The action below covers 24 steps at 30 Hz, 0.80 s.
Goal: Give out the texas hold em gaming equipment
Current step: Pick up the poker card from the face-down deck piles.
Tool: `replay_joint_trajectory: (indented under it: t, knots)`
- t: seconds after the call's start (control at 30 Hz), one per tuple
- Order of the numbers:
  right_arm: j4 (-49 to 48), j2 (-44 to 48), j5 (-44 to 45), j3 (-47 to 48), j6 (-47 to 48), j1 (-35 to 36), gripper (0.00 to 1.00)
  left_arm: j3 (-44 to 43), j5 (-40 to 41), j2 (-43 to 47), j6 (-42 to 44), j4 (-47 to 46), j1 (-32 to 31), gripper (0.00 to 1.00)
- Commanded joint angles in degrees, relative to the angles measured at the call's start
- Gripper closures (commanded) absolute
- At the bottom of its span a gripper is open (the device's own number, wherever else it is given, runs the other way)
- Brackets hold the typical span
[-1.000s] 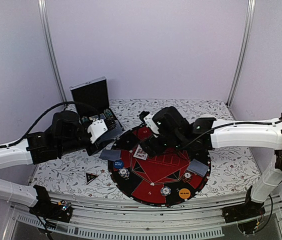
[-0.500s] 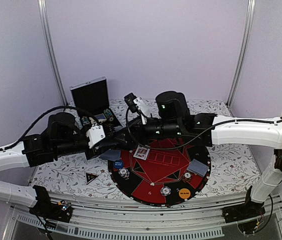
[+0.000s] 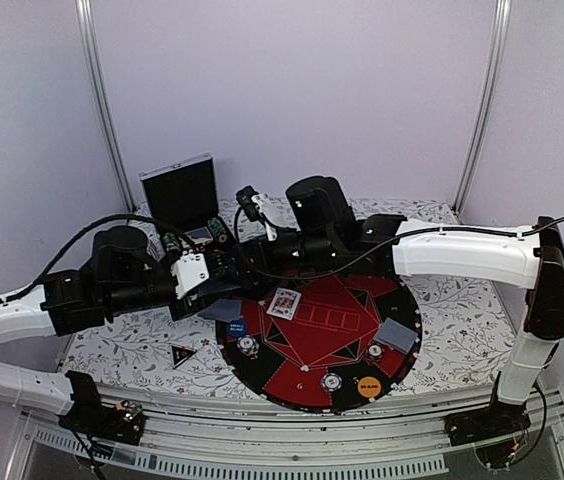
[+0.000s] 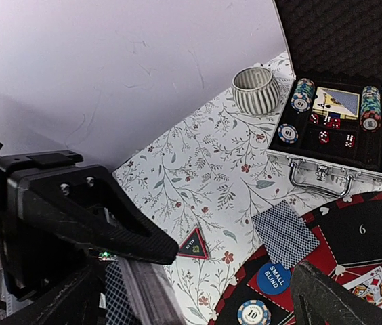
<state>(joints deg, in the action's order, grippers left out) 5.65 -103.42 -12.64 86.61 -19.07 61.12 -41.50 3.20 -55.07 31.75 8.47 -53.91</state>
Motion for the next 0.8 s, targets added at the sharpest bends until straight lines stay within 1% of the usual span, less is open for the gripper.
replay_joint_trajectory:
  t: [0.0,0.37,0.5,0.6,0.77]
  knots:
    - [4.53,-2.22,1.07,2.02,0.15,-0.90,0.00,0.79,0.62,0.80,0.68,-1.45,-0.85,0.47]
    - [5.94,3.97,4.13,-4.44,0.27,-3.04,0.01,0.89,1.62,0.38,0.69,-1.87,-0.84,0.47]
    - [6.85,5.16,4.17,-5.04,0.34,-3.26,0.02,0.98,1.84,0.22,0.77,-1.92,-0.85,0.47]
    - [6.96,4.98,2.15,-4.38,0.48,-3.25,0.04,0.89,1.81,-0.05,0.82,-1.92,-0.85,0.47]
    - [7.62,3.52,-2.26,-2.31,0.83,-3.26,0.10,0.98,2.07,-0.13,0.77,-1.91,-0.85,0.47]
